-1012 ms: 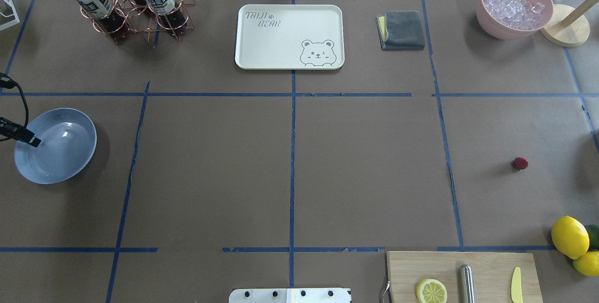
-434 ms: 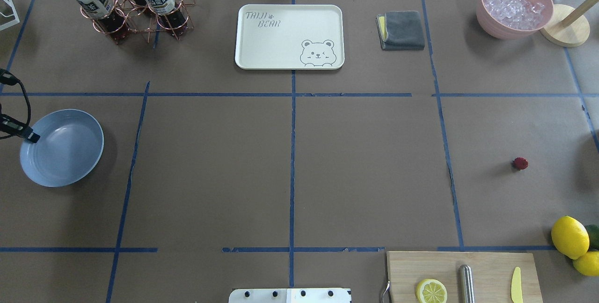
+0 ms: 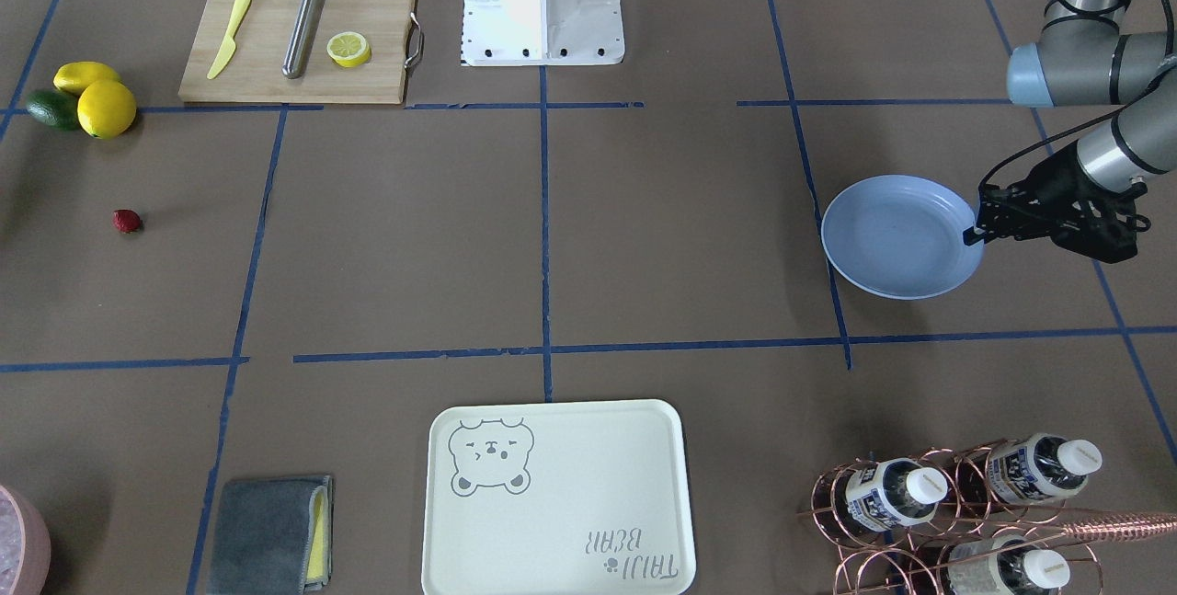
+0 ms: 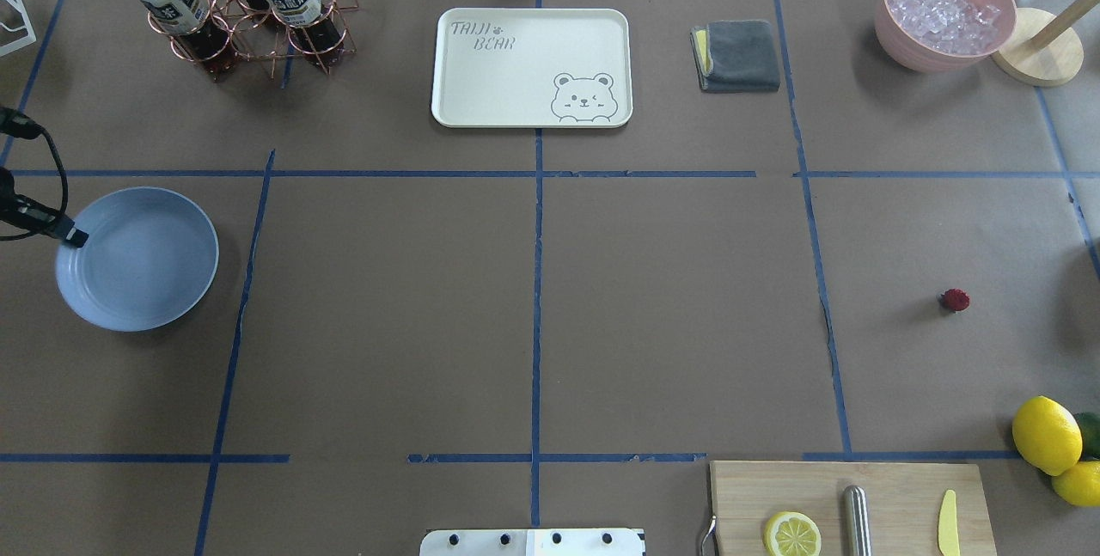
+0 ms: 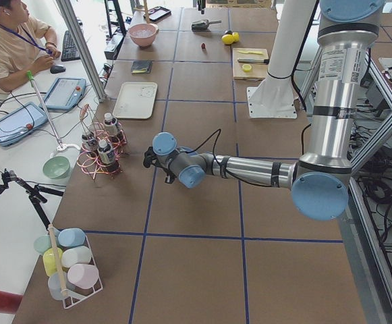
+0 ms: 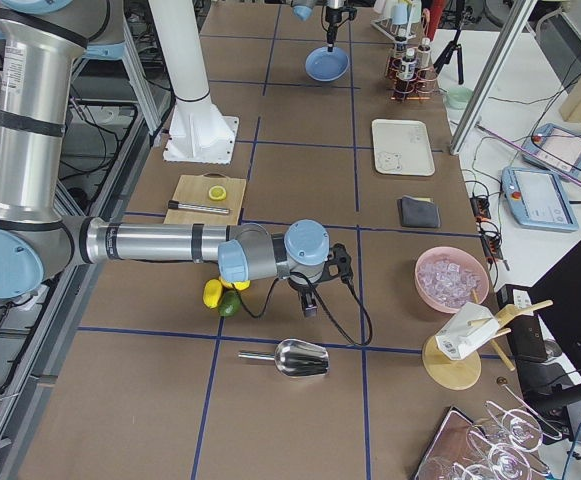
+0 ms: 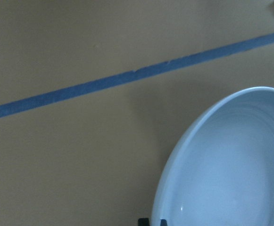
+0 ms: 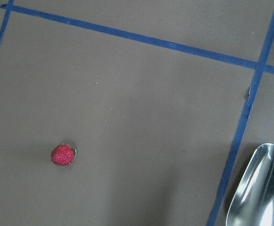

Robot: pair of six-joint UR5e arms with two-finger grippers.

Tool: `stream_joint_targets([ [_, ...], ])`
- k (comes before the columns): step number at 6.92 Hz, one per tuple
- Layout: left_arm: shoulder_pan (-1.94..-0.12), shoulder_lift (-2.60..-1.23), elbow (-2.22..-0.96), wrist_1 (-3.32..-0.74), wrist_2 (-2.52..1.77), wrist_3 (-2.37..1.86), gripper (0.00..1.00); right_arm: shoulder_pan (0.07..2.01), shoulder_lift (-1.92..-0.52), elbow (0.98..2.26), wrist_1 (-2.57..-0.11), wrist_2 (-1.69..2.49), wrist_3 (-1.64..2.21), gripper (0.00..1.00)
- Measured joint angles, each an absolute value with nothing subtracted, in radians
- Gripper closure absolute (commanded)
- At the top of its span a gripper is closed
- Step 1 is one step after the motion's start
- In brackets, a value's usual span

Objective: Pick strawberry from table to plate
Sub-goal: 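Slide the light blue plate with the left gripper toward the table center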

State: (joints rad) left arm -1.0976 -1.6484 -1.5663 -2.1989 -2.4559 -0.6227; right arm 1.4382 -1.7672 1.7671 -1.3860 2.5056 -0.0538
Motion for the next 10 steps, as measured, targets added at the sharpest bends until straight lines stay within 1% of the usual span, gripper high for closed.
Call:
stream_joint_targets([
  [2,-1.045,-1.701,-1.596,-2.311,-2.506,-0.860,1.00,1.439,-1.767,1.767,-1.381,2.505,-0.054,0.00],
  [5,-0.867,-1.876,-1.590,-2.406,-2.486,-1.234,1.00,1.439,-1.773,1.767,-1.375,2.499,-0.055,0.00],
  [7,-0.713,-2.004,-1.551,-2.407,-2.353,-1.407,1.00,1.439,-1.772,1.768,-1.373,2.497,-0.056,0.00],
  [10,-0.590,-2.090,-1.476,-2.414,-2.161,-1.485,1.00,1.439,-1.768,1.769,-1.374,2.498,-0.056,0.00],
])
